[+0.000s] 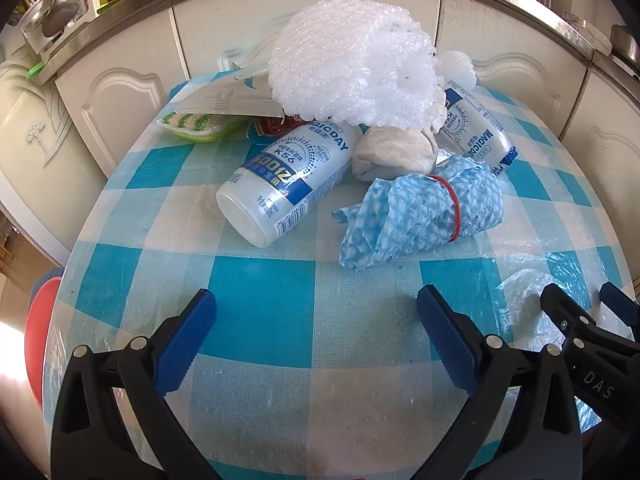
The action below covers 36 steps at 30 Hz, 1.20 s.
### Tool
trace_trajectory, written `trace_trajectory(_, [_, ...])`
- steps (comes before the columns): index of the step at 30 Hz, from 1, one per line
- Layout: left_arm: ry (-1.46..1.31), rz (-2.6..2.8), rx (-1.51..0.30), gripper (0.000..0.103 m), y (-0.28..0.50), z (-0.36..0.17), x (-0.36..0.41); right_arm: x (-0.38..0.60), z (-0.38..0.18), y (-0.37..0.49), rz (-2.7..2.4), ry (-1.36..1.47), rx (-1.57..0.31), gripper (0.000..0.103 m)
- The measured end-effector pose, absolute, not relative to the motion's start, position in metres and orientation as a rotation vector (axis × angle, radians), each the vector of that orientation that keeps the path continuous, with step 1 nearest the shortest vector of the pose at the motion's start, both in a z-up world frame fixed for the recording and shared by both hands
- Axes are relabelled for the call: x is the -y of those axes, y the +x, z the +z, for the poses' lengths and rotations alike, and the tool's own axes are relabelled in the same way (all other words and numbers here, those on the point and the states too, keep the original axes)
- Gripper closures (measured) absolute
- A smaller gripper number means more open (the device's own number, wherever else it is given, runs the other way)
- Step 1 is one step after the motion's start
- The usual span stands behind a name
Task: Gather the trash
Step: 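Move both tools toward the cluttered table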
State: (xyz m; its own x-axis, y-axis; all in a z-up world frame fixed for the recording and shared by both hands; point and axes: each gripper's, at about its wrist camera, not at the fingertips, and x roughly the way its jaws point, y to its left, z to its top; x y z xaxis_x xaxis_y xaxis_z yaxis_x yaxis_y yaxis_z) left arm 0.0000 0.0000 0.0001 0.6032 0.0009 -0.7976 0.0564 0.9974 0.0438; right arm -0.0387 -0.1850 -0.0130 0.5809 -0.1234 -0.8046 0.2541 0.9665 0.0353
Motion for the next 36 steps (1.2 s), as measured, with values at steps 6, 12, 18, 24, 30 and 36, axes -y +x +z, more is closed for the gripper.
trace_trajectory(6, [0.066, -0.033, -0.924, 0.003, 0.0, 0.0, 0.0, 0.185, -0.013, -0.038, -0.22, 0.156, -0.932, 0.003])
trace_trajectory(12, [0.068, -0.03, -0.925, 0.003, 0.0, 0.0, 0.0, 0.185, -0.013, -0.038, -0.22, 0.155, -0.931, 0.003])
trace_trajectory(18, [0.067, -0.033, -0.924, 0.003, 0.0, 0.0, 0.0, 0.185, -0.013, -0.039, -0.218, 0.153, -0.934, 0.003])
trace_trajectory(24, [0.059, -0.071, -0.918, 0.003, -0.007, -0.001, 0.001, 0.189, -0.009, -0.056, -0.255, 0.169, -0.921, 0.005])
trace_trajectory(30, [0.054, -0.111, -0.848, 0.003, -0.033, 0.012, 0.005, 0.188, 0.02, -0.088, -0.277, 0.186, -0.817, 0.005])
trace_trajectory(36, [0.087, -0.1, -0.685, 0.003, -0.066, 0.057, -0.002, 0.188, 0.069, -0.119, -0.288, 0.189, -0.669, 0.005])
